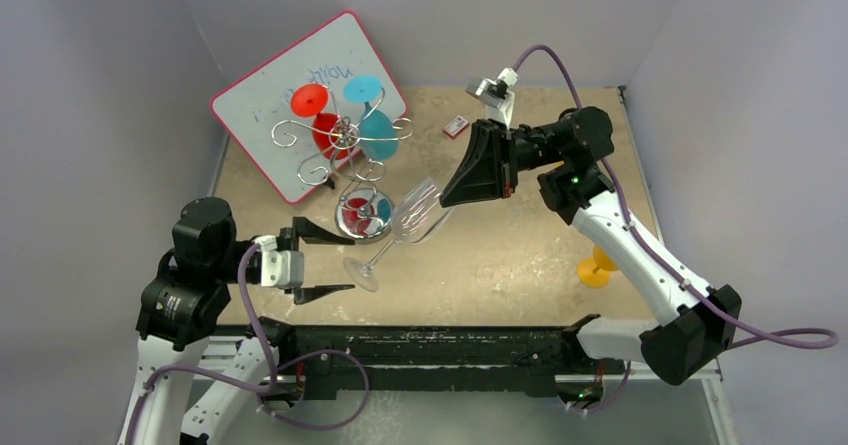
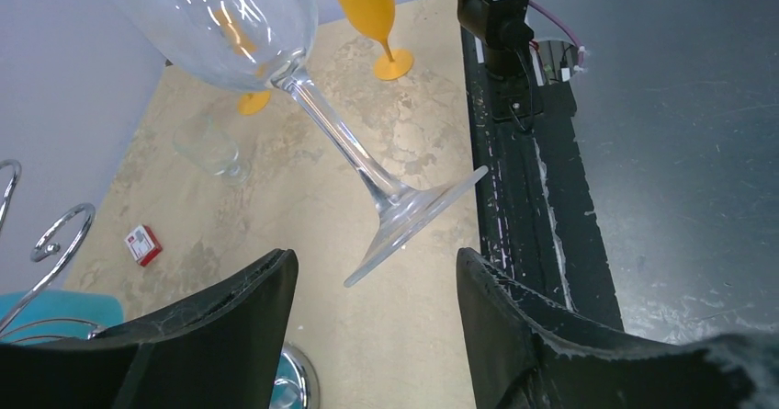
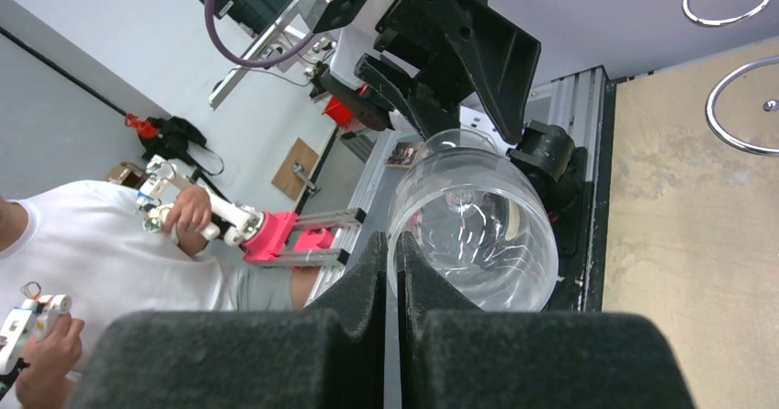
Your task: Place the wine glass upside down on the wine glass rack
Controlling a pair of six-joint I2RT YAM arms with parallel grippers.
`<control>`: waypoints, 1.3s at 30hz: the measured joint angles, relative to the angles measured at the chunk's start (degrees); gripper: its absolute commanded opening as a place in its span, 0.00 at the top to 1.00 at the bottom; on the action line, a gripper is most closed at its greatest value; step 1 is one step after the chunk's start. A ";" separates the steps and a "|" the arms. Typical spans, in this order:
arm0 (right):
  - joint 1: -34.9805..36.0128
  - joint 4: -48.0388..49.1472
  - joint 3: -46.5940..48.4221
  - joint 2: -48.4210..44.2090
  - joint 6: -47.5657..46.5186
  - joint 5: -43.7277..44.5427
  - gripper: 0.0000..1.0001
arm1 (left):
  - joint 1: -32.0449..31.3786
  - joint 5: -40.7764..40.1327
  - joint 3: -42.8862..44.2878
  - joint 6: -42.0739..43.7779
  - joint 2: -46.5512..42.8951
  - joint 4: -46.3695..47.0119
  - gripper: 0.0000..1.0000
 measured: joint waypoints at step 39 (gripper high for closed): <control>0.90 2.27 0.83 3.87 3.32 6.99 0.50 | -0.76 10.67 4.44 9.40 4.28 -3.52 1.00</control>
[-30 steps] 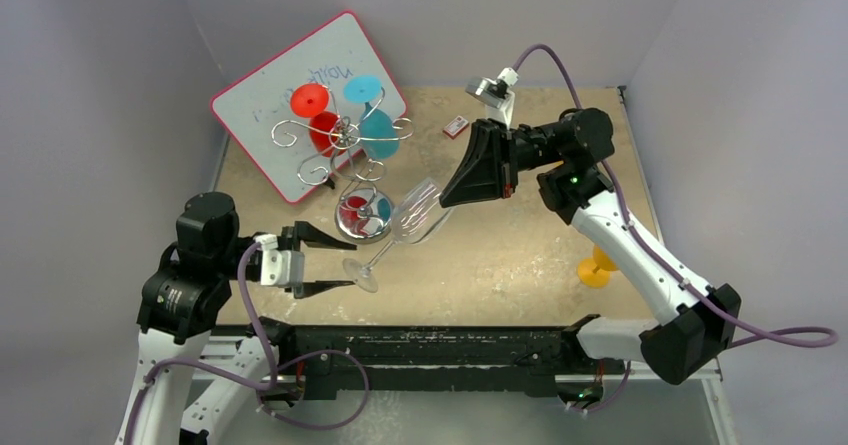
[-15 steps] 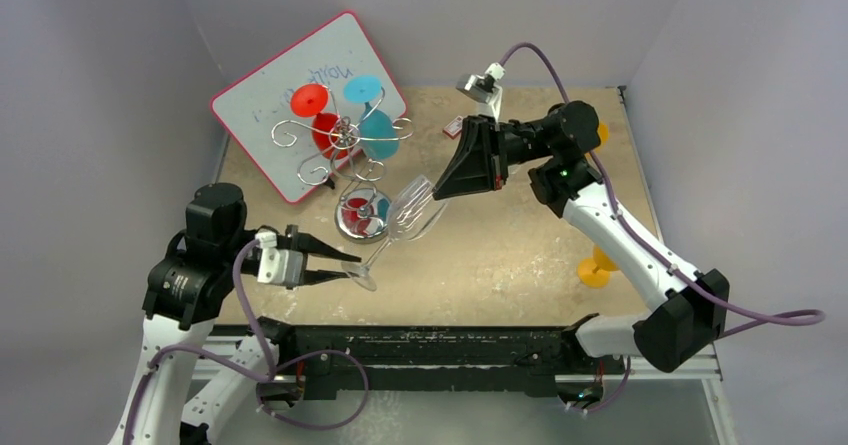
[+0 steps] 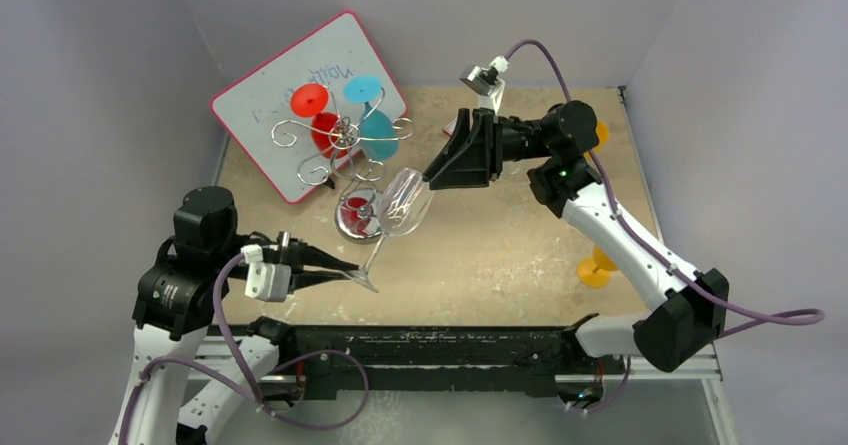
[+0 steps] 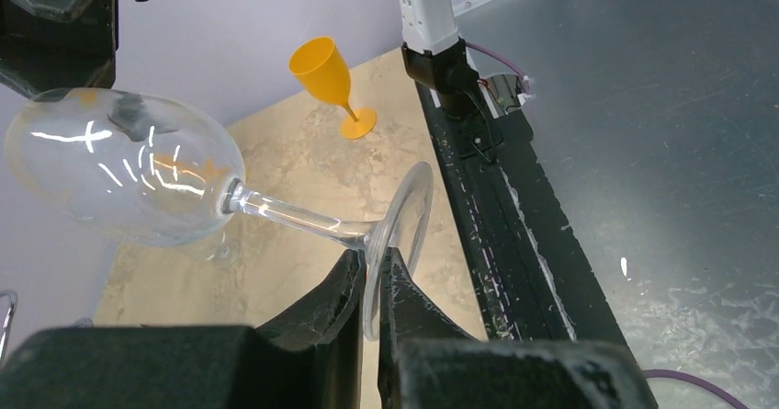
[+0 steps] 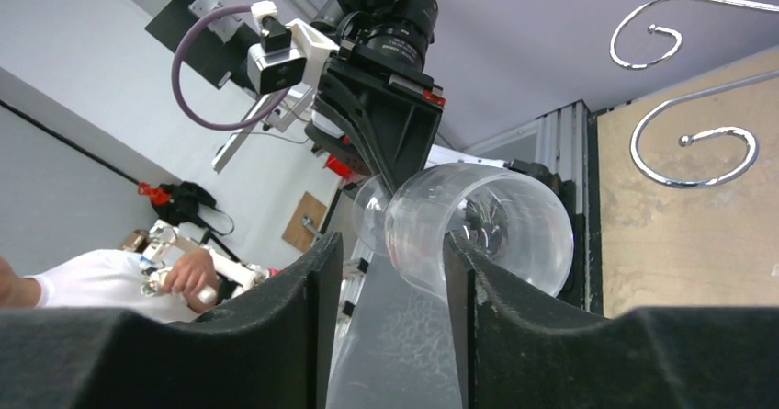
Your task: Place the wine glass upside down on the wine glass rack
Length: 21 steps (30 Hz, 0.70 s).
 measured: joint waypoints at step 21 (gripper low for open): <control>0.00 -5.81 5.90 -0.85 -3.67 5.88 0.23 | 0.39 -4.57 1.86 0.09 -1.33 -1.51 1.00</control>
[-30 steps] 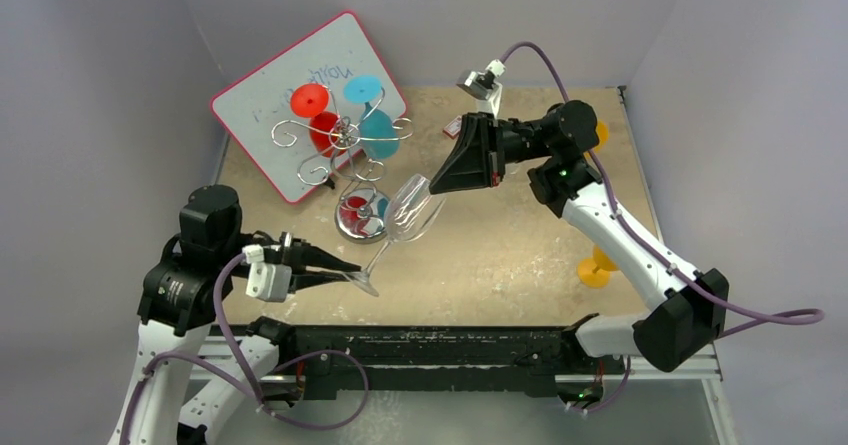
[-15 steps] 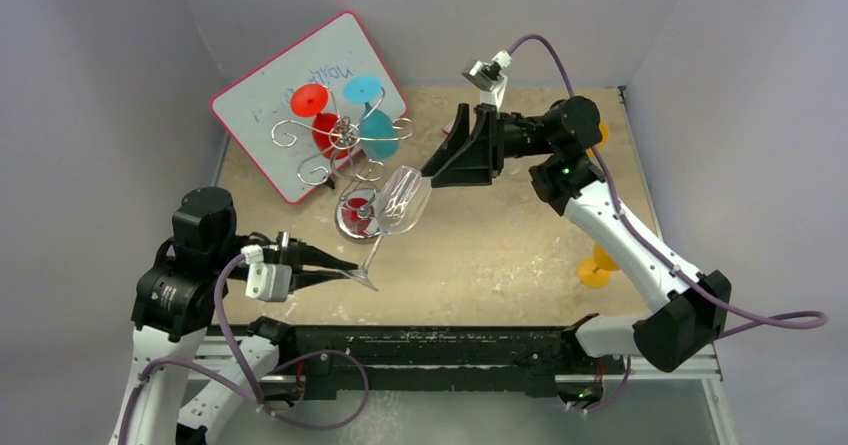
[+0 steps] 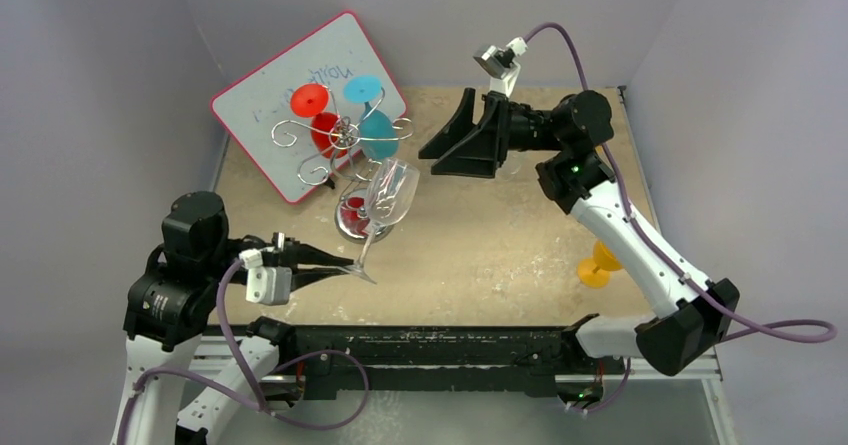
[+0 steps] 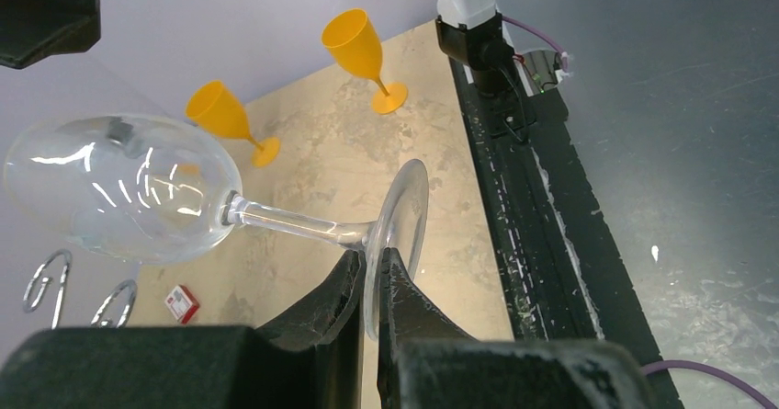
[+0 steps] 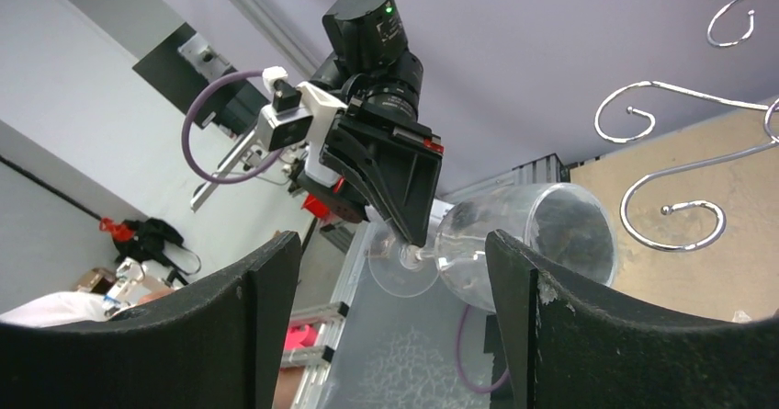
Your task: Place the wine glass upside down on the wine glass rack
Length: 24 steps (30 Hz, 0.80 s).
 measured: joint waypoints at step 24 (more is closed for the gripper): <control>0.00 -18.27 -2.67 -12.74 -16.79 8.92 0.00 | 0.00 -42.03 -0.66 -35.45 -2.89 36.35 1.00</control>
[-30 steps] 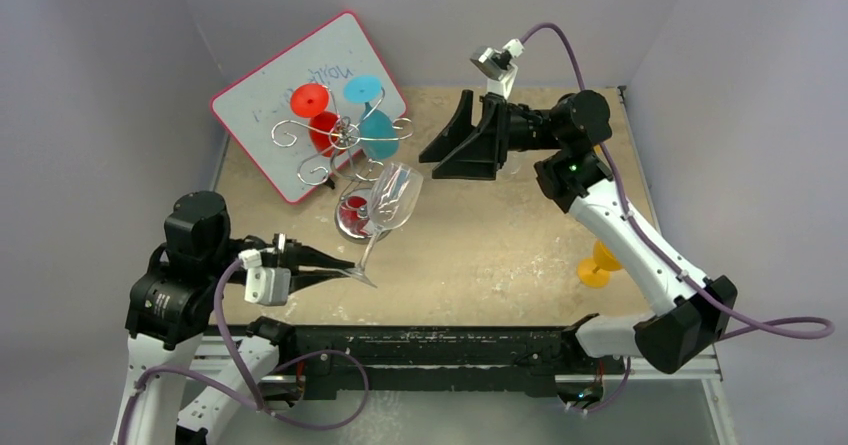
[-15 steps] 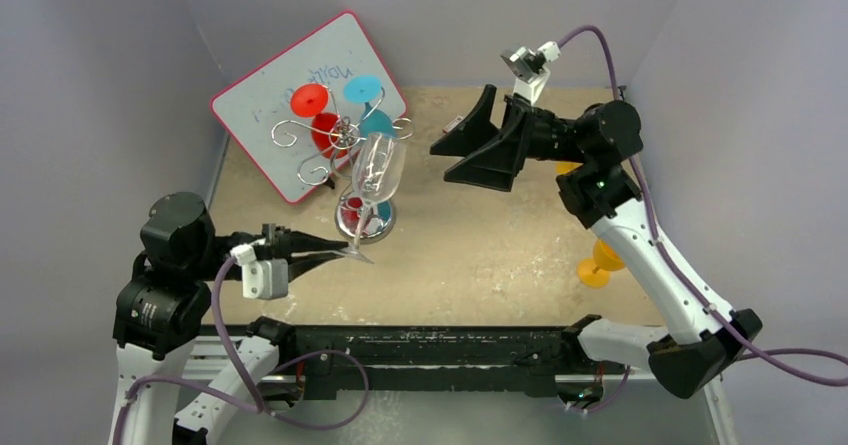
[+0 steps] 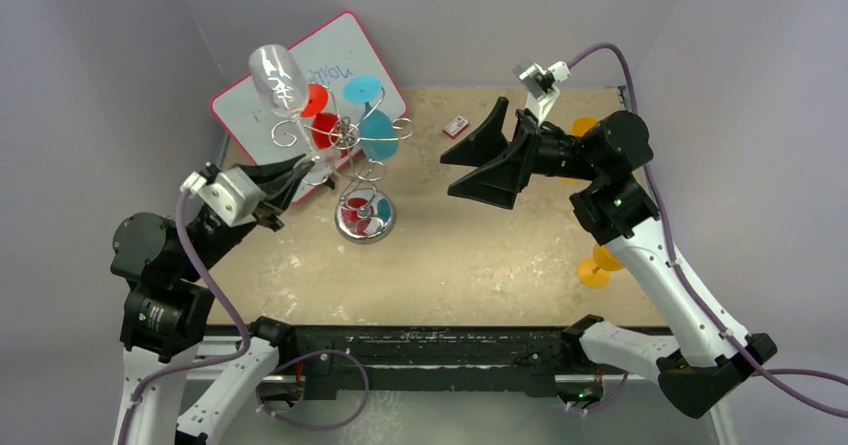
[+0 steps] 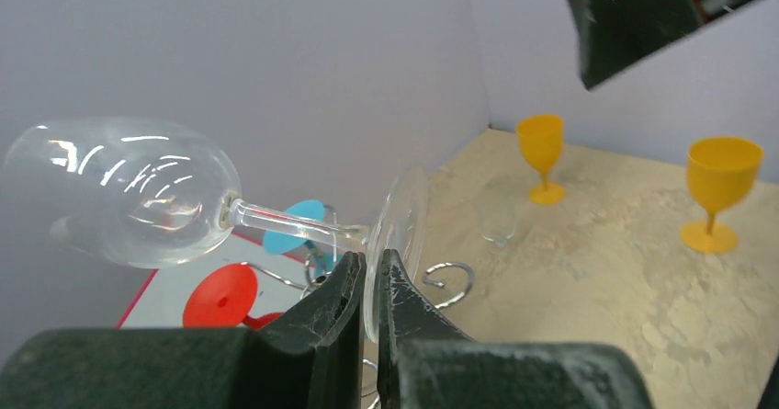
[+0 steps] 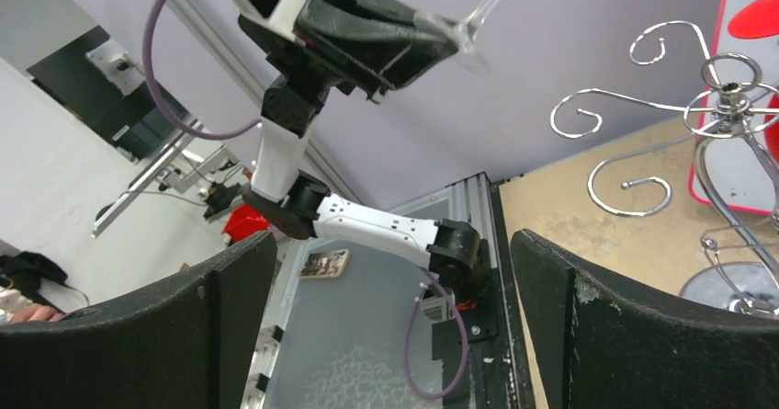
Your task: Place the wine glass upside down on the wine glass rack
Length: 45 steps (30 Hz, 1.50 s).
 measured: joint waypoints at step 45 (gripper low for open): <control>0.00 -11.58 -2.84 -2.91 -12.07 1.29 0.00 | 0.02 -46.90 1.29 -76.17 12.22 -20.74 1.00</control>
